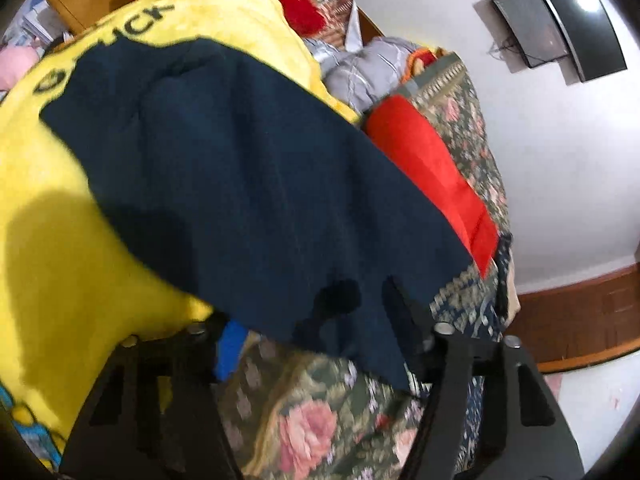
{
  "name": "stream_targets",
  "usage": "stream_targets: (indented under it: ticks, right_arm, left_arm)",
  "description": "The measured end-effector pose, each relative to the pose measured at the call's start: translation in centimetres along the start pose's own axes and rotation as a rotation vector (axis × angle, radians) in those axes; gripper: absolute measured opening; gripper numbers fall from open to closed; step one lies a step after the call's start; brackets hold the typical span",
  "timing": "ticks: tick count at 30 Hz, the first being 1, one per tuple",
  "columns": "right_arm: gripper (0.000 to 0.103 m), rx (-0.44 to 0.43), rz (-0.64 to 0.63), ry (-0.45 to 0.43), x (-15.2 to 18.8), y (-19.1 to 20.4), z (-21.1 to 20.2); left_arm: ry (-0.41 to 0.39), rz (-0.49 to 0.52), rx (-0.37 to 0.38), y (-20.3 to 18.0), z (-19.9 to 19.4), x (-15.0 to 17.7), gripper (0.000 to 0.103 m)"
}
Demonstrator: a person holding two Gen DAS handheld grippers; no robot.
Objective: Fold large clothes
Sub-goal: 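Grasp the navy hoodie sleeve cuff with the left gripper and lift it, then carry the sleeve across the hoodie body with the left gripper and release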
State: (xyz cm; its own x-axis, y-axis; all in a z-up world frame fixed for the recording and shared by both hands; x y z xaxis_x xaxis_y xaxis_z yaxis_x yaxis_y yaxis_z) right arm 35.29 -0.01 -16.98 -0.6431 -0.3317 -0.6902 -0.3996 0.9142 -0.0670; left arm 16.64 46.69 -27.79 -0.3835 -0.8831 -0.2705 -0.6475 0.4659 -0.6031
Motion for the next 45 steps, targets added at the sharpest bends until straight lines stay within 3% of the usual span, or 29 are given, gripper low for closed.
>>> stream_targets:
  ticks: [4,7,11,14,18,23,27,32,37,45]
  right_arm:
    - [0.103,0.024,-0.012,-0.007,0.1,-0.2,-0.6]
    - [0.103,0.045,-0.028,-0.012,0.1,-0.5,-1.0]
    - [0.103,0.06,-0.036,-0.018,-0.2,-0.9,-1.5]
    - [0.103,0.061,-0.033,-0.028,-0.3,-1.2,-2.0]
    - [0.103,0.045,-0.024,-0.052,-0.3,-1.5,-3.0]
    - [0.103,0.018,-0.022,-0.081,0.1,-2.3,-4.4]
    - [0.103,0.019,-0.031,-0.09,0.2,-3.0,-4.9]
    - [0.103,0.012,-0.007,-0.072,0.5,-4.9,-4.8]
    - [0.103,0.001,0.039,-0.06,1.2,-7.3,-5.0]
    - [0.103,-0.006,0.134,-0.042,2.4,-11.5,-5.1]
  left_arm:
    - [-0.085,0.052,-0.152,-0.3,-0.4,-1.2,0.016]
    - [-0.152,0.09,-0.219,-0.9,-1.7,-1.4,0.004]
    - [-0.304,0.169,-0.256,-2.9,-6.7,-1.7,0.003]
    - [-0.405,0.201,-0.243,-4.5,-10.6,-2.8,0.003]
    - [-0.498,0.277,-0.249,-7.9,-14.9,-4.4,0.003]
    - [-0.597,0.439,-0.304,-14.4,-16.5,-4.3,0.003]
    - [-0.665,0.621,-0.287,-21.5,-16.8,-1.4,0.003]
    - [-0.642,0.781,-0.175,-30.4,-15.7,2.0,0.003]
    - [-0.55,0.882,-0.037,-38.4,-12.4,5.8,0.003]
    - [-0.41,1.065,0.046,-46.7,-4.7,13.6,0.003]
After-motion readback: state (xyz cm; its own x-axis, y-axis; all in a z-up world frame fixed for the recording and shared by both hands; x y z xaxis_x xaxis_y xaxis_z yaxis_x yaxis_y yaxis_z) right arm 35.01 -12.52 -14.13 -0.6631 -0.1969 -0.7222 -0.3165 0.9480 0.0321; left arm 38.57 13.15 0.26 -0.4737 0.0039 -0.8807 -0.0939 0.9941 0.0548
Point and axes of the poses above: each gripper's, at about its wrist camera, not at the fingertips, and z roughly the way its jaws point, y to its left, x to its underside, the point moved 1 cm from there along z, roughly the way its jaws point, and after that the axes turned 4 degrees about z, right-handed, at the moved point
